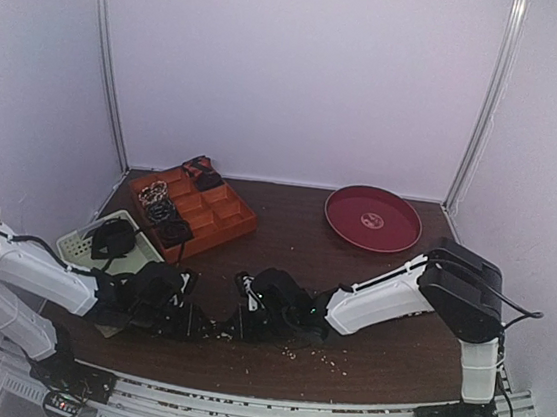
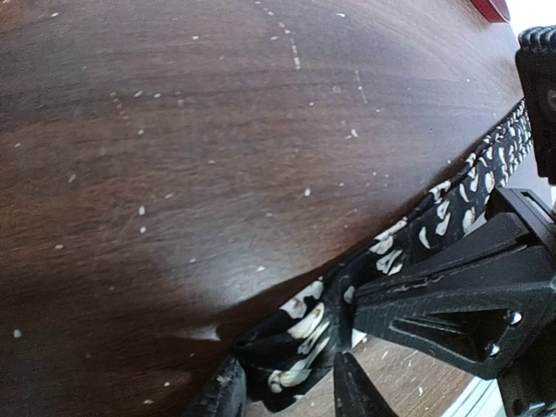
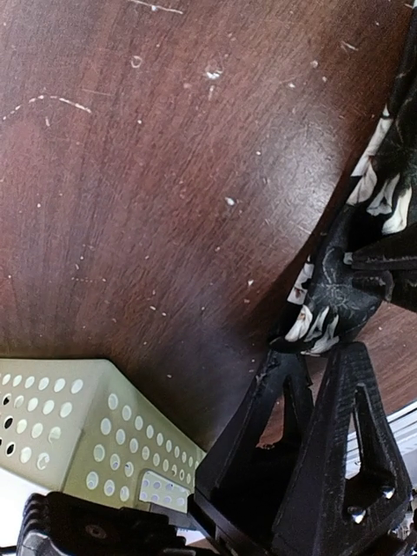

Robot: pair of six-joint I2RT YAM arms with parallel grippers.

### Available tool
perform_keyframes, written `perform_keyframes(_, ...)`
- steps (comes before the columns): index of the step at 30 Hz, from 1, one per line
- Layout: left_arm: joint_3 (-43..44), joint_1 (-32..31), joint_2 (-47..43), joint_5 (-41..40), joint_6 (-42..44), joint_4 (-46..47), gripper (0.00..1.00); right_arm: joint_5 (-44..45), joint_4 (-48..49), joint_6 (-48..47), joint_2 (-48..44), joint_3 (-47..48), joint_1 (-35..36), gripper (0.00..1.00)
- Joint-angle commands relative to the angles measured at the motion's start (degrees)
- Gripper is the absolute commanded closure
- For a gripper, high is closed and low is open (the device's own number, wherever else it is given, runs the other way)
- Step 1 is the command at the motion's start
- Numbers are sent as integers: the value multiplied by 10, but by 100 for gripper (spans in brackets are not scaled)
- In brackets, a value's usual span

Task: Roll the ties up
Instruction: Fold the tie at the center of the board.

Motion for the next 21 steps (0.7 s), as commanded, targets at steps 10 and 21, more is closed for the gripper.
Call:
perform_keyframes(10,30,4,-19,42,-13,61,68,7,-13,17,12,-21,2,100)
perform_keyframes(21,13,4,-60,-47,-27,-60,56,11,-2,25,11,-27,1,100)
